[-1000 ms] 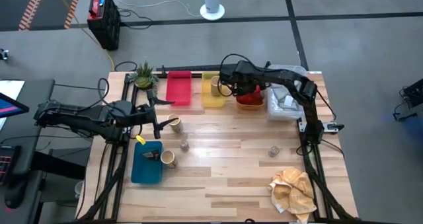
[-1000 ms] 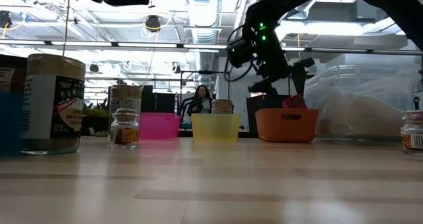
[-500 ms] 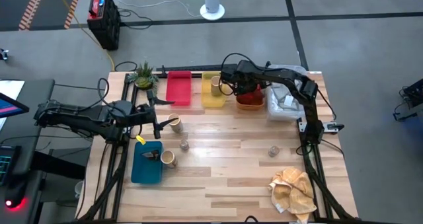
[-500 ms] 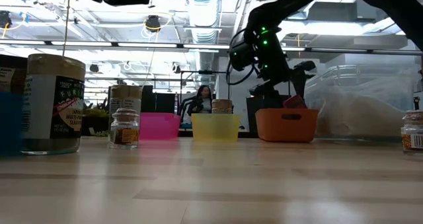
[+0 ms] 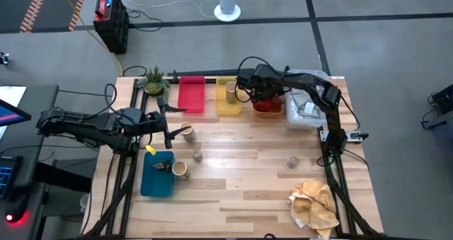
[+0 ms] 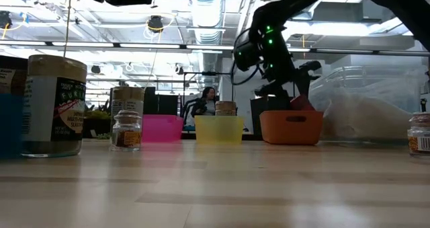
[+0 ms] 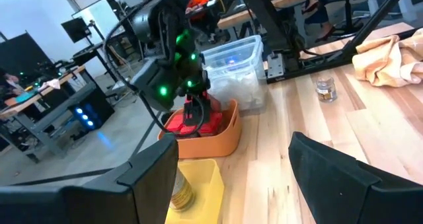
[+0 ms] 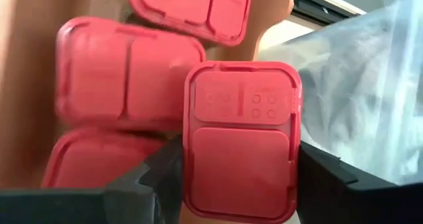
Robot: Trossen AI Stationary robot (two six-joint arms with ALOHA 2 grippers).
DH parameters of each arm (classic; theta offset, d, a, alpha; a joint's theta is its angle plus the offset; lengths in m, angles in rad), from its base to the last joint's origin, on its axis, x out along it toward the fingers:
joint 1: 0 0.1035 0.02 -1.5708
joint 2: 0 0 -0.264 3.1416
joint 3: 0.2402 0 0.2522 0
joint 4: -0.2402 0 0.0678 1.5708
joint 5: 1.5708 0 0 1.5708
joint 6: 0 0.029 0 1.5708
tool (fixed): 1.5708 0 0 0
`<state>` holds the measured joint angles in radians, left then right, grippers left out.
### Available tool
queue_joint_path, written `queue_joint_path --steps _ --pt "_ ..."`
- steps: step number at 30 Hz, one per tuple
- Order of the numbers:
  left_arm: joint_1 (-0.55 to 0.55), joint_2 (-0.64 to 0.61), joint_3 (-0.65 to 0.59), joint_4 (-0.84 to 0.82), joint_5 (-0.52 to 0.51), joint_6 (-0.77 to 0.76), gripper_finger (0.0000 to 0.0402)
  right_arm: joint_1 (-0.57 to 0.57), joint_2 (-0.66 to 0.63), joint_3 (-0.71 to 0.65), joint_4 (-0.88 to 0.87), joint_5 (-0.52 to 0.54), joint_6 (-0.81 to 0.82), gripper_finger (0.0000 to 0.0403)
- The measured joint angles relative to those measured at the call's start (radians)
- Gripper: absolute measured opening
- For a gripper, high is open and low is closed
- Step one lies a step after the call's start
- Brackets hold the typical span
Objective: Sort spices by type
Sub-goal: Put the red seasoning can into the orange bin
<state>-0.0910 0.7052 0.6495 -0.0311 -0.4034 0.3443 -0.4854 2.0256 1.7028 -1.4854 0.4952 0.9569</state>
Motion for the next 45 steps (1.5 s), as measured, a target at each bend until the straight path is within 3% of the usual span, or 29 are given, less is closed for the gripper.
queue_joint_path --steps 13,25,35,40,45 --pt "0.0 0.0 0.0 0.004 0.0 -0.006 0.0277 0.041 -0.116 0.044 0.001 0.03 -0.005 0.0237" --pt "0.0 0.0 0.0 0.003 0.0 -0.008 0.0277 0.132 -0.194 0.045 0.04 -0.088 -0.407 0.0237" --pt "0.0 0.0 0.0 0.004 0.0 -0.008 0.0277 0.222 -0.19 0.045 0.174 -0.094 -0.738 0.0237" --pt "0.0 0.0 0.0 0.004 0.0 -0.008 0.0277 0.219 -0.19 0.04 0.274 -0.042 -0.694 0.0237" --pt "0.0 0.0 0.0 0.003 0.0 -0.012 0.0277 0.169 -0.187 0.027 0.313 -0.023 -0.423 0.0237"
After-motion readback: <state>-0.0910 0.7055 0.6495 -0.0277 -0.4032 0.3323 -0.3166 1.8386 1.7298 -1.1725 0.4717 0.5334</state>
